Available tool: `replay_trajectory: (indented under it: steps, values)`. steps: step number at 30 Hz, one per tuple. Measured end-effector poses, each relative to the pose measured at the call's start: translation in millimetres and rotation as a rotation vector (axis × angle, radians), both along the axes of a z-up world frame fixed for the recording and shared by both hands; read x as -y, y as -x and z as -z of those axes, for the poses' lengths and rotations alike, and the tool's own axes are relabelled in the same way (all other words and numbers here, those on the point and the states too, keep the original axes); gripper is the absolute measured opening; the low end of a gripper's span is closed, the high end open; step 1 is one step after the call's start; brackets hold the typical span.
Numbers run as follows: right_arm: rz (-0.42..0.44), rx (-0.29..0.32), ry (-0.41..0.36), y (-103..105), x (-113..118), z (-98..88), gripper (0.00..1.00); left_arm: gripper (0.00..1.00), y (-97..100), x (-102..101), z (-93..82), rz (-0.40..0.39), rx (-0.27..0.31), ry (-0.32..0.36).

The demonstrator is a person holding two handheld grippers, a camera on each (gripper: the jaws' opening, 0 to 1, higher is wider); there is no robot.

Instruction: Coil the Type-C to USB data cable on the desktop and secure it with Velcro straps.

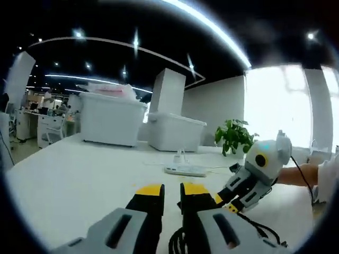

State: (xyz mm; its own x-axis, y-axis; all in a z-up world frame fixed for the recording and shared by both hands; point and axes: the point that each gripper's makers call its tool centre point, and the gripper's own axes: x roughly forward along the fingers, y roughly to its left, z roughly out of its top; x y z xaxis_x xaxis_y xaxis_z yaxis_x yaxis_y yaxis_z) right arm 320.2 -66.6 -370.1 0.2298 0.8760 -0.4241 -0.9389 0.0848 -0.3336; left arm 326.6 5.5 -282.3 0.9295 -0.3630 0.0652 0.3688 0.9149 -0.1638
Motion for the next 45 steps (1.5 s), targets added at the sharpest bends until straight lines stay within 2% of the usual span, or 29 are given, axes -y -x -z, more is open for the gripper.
replay_trajectory:
  steps: [4,6,8,10,14,16,20,22,25,28,29,31,34,36,41,45]
  values:
    - [0.034,0.029,-0.088,-13.9,-23.2,-21.0,0.05,0.14,1.9,-48.4,-10.9,-0.124,0.036,0.011]
    - [0.041,0.027,-0.118,-21.2,-39.8,-30.6,0.05,0.14,4.8,-79.4,-18.1,-0.217,0.065,0.015]
    - [0.051,0.019,-0.142,-30.9,-63.3,-37.4,0.05,0.14,7.8,-98.4,-23.6,-0.283,0.089,0.010]
    - [0.055,0.017,-0.151,-38.7,-81.4,-39.7,0.05,0.14,10.3,-108.6,-25.8,-0.328,0.099,0.013]
    - [0.072,0.011,-0.175,-61.0,-123.3,-40.7,0.05,0.14,12.1,-112.8,-28.4,-0.356,0.121,0.009]
    - [0.084,0.000,-0.180,-72.4,-141.0,-38.8,0.05,0.14,7.5,-107.5,-25.1,-0.321,0.101,0.054]
    - [0.137,0.000,-0.216,-99.9,-169.6,-41.2,0.05,0.14,2.3,-102.3,-19.4,-0.316,0.077,0.016]
    - [0.165,-0.012,-0.247,-109.6,-178.4,-44.6,0.05,0.14,2.6,-102.5,-20.2,-0.317,0.082,0.007]
    - [0.166,-0.012,-0.237,-116.7,-190.5,-43.5,0.05,0.14,0.6,-104.9,-19.5,-0.324,0.078,0.019]
    - [0.167,0.001,-0.217,-121.3,-200.8,-39.5,0.05,0.14,0.0,-103.6,-13.3,-0.325,0.060,0.007]
    - [0.177,-0.013,-0.225,-123.5,-203.7,-39.2,0.06,0.14,-0.1,-103.9,-12.3,-0.330,0.057,-0.002]
    - [0.210,-0.074,-0.284,-124.1,-206.1,-42.7,0.08,0.14,-1.1,-105.3,-11.6,-0.337,0.056,-0.011]
    - [0.272,-0.177,-0.376,-128.0,-199.3,-58.0,0.10,0.14,-1.3,-106.6,-9.3,-0.336,0.048,0.002]
    - [0.283,-0.209,-0.424,-129.2,-191.5,-70.4,0.11,0.14,-2.7,-108.3,-8.0,-0.339,0.042,0.009]
    - [0.326,-0.222,-0.498,-129.1,-148.4,-98.3,0.09,0.14,-4.7,-109.7,-3.3,-0.350,0.027,-0.003]
    - [0.356,-0.219,-0.536,-117.9,-100.1,-109.6,0.08,0.14,-6.6,-108.4,3.8,-0.356,0.015,-0.012]
